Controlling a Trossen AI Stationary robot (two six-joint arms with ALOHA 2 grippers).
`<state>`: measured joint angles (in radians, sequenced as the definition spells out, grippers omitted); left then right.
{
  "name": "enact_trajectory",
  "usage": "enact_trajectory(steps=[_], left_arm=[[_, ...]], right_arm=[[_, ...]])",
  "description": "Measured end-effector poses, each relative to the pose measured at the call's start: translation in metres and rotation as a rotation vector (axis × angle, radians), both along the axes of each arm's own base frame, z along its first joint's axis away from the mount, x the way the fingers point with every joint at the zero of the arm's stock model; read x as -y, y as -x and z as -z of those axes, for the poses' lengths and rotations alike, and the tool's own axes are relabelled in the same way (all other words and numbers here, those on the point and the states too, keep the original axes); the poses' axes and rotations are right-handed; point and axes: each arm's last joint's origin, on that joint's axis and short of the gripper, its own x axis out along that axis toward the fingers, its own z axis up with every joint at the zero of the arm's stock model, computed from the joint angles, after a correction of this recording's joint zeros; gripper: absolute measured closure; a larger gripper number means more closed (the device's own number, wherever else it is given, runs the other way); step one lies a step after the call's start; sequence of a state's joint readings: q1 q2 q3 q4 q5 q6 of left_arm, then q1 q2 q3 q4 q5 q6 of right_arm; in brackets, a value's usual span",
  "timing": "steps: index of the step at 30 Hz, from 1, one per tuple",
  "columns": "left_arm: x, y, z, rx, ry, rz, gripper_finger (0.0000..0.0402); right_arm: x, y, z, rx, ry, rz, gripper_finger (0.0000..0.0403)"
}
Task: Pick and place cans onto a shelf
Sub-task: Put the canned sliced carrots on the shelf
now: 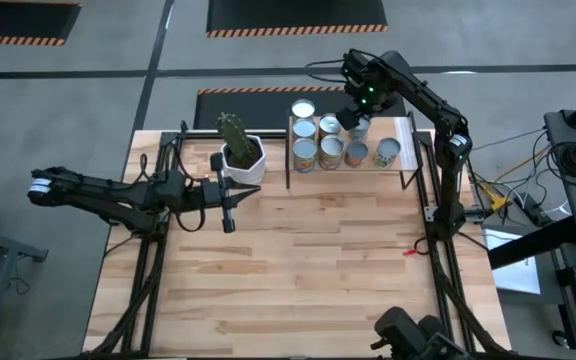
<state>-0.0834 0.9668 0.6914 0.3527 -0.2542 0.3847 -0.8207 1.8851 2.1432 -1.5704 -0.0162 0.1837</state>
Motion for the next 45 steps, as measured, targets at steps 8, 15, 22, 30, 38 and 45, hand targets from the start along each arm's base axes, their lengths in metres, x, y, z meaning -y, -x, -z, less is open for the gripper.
enact_trajectory(steps=[8,15,22,30,38,45], left_arm=[[0.0,0.0,0.0,0.001,0.0,0.0,0.0402],[0.0,0.0,0.0,0.001,0.0,0.0,0.0402],[0.0,0.0,0.0,0.001,0.0,0.0,0.0402],[0.0,0.0,0.0,-0.002,0.0,0.0,0.0402],[0.0,0.0,0.0,-0.002,-0.001,0.0,0.0402],[0.0,0.0,0.0,-0.002,-0.001,0.0,0.0402]], right_arm=[[0.0,0.0,0.008,-0.017,-0.031,-0.014,0.0062],[-0.006,0.005,-0.009,0.02,0.014,-0.027,0.007],[-0.009,0.018,-0.023,-0.021,0.105,-0.033,0.0076],[0.005,0.032,-0.014,-0.164,0.173,0.023,0.0107],[0.011,0.036,0.0,-0.198,0.135,0.023,0.0242],[0.014,0.031,0.013,-0.197,0.135,-0.018,0.0324]])
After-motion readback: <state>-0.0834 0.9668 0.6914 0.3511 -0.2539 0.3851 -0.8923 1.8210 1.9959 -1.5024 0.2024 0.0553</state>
